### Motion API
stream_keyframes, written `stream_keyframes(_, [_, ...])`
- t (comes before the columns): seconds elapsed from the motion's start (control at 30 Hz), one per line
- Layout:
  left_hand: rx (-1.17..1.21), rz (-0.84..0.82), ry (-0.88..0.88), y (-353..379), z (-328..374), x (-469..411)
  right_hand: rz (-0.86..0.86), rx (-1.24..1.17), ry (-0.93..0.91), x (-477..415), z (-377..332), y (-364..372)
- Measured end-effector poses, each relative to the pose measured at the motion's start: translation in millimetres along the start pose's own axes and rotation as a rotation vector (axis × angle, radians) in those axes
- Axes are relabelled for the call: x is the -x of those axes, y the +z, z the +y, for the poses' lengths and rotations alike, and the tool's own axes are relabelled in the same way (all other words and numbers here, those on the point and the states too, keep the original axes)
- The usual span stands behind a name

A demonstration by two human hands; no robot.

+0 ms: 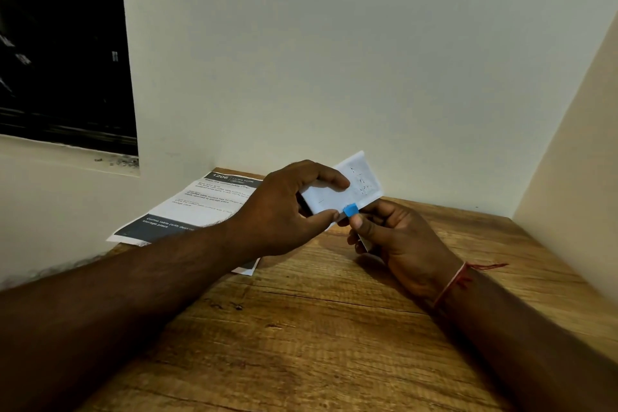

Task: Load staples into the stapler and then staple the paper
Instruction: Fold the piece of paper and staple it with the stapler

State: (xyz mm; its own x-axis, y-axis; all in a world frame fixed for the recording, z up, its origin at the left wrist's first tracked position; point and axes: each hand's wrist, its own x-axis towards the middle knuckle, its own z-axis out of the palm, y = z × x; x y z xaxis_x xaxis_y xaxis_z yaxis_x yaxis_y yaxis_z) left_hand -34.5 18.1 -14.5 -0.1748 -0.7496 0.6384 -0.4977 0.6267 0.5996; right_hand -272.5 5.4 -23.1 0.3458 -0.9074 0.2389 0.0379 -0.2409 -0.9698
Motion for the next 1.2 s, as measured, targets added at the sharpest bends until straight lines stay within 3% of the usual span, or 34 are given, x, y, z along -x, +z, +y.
stream_keyframes(0.8, [0.024,0.015,-0.003,2.7,-3.2,0.5,-0.004,0.051,-0.028,-0.8,2.4,0.9])
stream_keyframes(1.2, [0.087,0.037,-0.028,-0.1,-1.6,-2.3,0.100,0.144,-0.116,-10.8,0.8,-3.8])
